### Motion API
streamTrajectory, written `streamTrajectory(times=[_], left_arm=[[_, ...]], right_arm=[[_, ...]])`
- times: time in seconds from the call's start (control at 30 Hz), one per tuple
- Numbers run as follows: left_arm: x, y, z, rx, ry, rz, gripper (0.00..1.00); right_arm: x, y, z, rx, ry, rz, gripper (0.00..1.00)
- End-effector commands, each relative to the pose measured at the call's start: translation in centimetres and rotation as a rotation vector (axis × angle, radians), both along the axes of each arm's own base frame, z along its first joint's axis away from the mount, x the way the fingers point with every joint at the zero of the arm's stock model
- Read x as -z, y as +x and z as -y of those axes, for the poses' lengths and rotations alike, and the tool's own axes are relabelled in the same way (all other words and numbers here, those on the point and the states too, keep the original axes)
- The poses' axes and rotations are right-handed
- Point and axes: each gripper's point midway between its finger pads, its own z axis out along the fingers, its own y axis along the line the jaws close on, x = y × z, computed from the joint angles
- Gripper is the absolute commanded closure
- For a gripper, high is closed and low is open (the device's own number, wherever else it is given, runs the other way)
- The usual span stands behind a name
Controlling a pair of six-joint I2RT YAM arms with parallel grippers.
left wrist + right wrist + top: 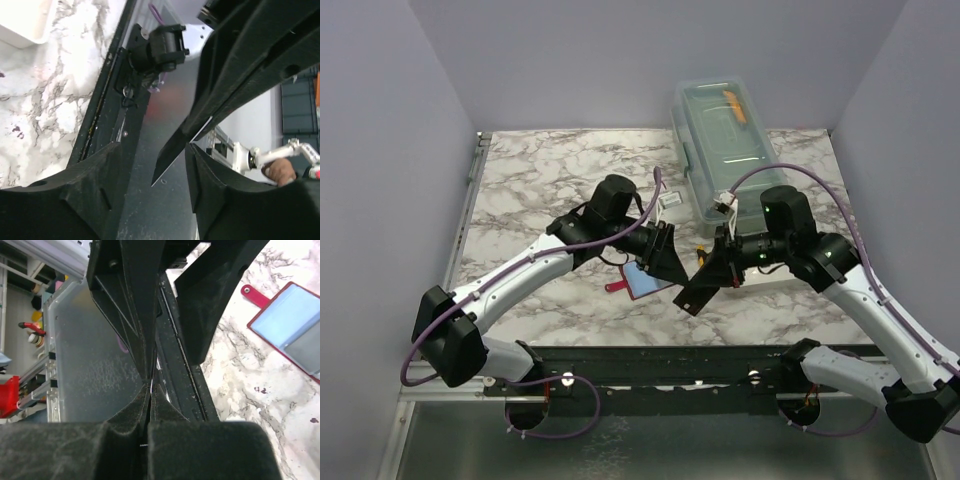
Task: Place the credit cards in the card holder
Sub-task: Pick up the credit card from the storage box.
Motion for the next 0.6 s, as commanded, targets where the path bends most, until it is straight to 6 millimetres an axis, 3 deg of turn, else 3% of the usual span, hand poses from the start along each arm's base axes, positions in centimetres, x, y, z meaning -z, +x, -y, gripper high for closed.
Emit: streamTrajectory(times=[0.0,0.2,0.33,0.57], left_arm=[[-1.6,-2.9,0.3,0.161,-0.075,0.02,0.53],[-1.2,-4.7,0.1,0.225,-0.085,0.013,0.63],[-1.6,-4.7,0.0,0.218,-0.098,0.046,0.61],[-1.6,-4.2,0.4,0.164,-0.11,0.052,0.72]], right_arm=[[-0.5,-1.3,-0.5,-0.056,0.032,-0.039,1.0],[-0.4,-1.1,-0.6,-0.053,0.027,-0.05,1.0],[-0.1,-0.6,-0.6,-0.03,0.014,-0.042,1.0],[0.9,-0.1,-1.1,-0.026,0.016,-0.073,1.0]])
